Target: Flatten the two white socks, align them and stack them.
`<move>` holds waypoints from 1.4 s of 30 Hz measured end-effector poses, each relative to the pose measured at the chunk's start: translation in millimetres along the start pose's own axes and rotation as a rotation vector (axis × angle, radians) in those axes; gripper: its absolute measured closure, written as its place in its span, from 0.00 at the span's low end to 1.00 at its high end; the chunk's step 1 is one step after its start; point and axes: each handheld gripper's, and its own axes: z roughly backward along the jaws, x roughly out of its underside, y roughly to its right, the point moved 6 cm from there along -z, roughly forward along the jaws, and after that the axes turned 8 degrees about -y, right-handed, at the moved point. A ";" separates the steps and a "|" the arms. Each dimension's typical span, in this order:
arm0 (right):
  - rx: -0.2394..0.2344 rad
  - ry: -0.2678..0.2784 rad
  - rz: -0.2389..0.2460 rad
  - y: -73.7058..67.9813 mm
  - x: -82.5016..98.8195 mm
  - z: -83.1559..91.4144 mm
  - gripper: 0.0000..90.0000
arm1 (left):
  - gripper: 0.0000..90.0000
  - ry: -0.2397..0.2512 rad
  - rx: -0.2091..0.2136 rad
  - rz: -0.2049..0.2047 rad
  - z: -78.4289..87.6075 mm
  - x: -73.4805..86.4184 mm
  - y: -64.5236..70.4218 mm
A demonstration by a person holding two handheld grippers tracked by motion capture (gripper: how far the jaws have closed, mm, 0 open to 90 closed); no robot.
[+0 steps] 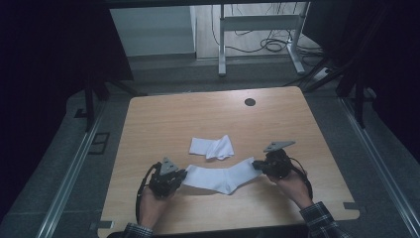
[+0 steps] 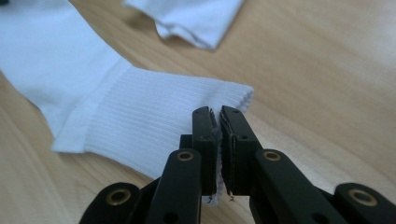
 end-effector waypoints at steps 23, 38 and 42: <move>0.091 0.023 -0.019 32.5 18.2 11.7 0.70 | 0.68 0.061 0.022 0.037 -17.4 -55.1 -7.8; 0.137 -0.009 -0.020 60.9 43.2 9.8 0.53 | 0.73 -0.007 0.001 0.007 -72.9 -99.5 -3.3; 0.133 0.016 -0.014 65.3 46.5 10.3 0.48 | 0.73 -0.029 -0.003 0.021 -83.6 -99.2 -4.5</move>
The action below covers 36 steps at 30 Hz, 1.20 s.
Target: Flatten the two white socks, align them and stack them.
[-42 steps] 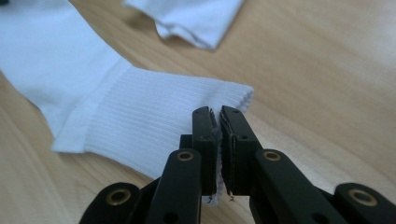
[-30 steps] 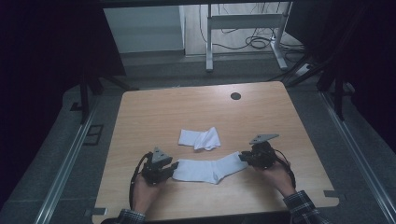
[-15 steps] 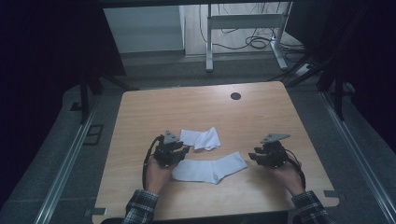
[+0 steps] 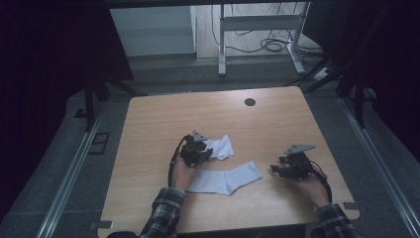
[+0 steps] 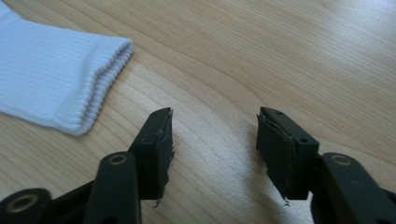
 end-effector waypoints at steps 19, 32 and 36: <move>0.017 0.033 0.026 -2.5 1.4 -4.5 0.33 | 0.95 0.047 0.038 0.004 12.4 -31.2 9.0; 0.021 0.033 0.023 -2.9 1.1 -4.8 0.33 | 0.96 0.210 0.083 -0.087 67.7 -113.2 50.1; 0.020 0.033 0.022 -3.0 1.2 -4.7 0.33 | 0.96 0.303 0.084 -0.106 104.8 -137.8 57.4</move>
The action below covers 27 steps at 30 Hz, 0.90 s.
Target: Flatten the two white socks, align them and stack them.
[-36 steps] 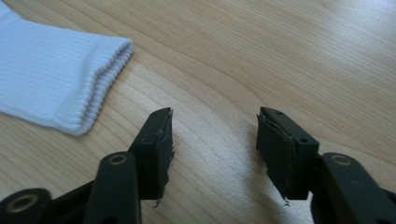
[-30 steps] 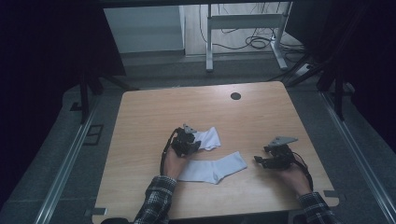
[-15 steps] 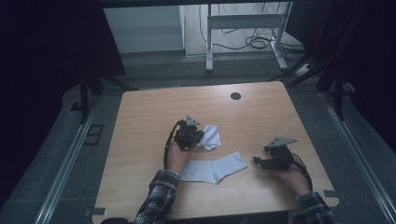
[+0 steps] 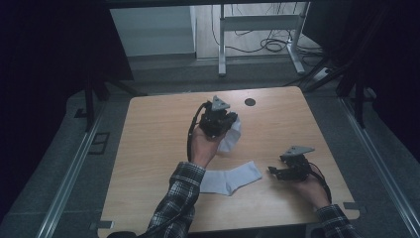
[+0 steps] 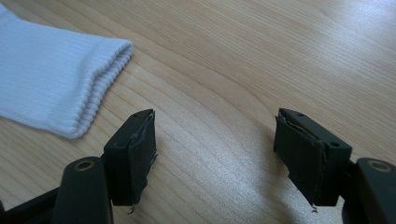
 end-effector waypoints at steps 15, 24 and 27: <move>0.006 -0.001 -0.007 -0.7 -0.1 -0.1 0.33 | 0.95 -0.082 -0.055 0.060 12.6 65.8 -38.9; 0.009 0.000 -0.010 -1.0 0.0 -0.1 0.32 | 0.95 -0.207 -0.156 0.107 0.0 134.5 -78.9; 0.010 0.000 -0.009 -1.1 0.0 -0.2 0.32 | 0.95 -0.245 -0.198 0.094 1.6 149.2 -89.3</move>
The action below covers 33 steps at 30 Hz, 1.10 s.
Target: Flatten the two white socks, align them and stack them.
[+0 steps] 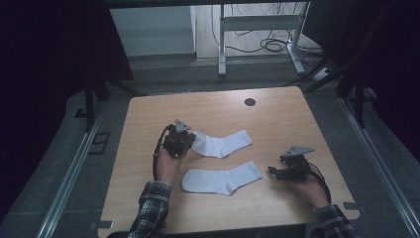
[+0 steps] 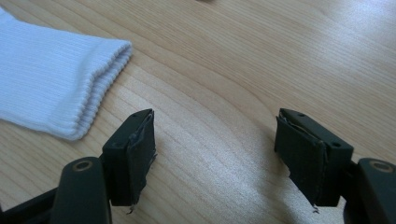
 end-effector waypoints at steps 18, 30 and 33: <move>0.005 0.001 -0.007 -0.6 0.0 -0.2 0.31 | 0.69 -0.037 -0.101 0.088 -19.2 44.6 -32.4; -0.001 -0.009 0.005 -2.8 -0.9 -1.6 0.25 | 0.66 -0.023 -0.074 0.133 -28.4 62.6 -38.7; -0.012 -0.015 0.021 -3.8 -0.8 -2.2 0.21 | 0.66 -0.018 -0.067 0.139 -32.9 68.0 -41.5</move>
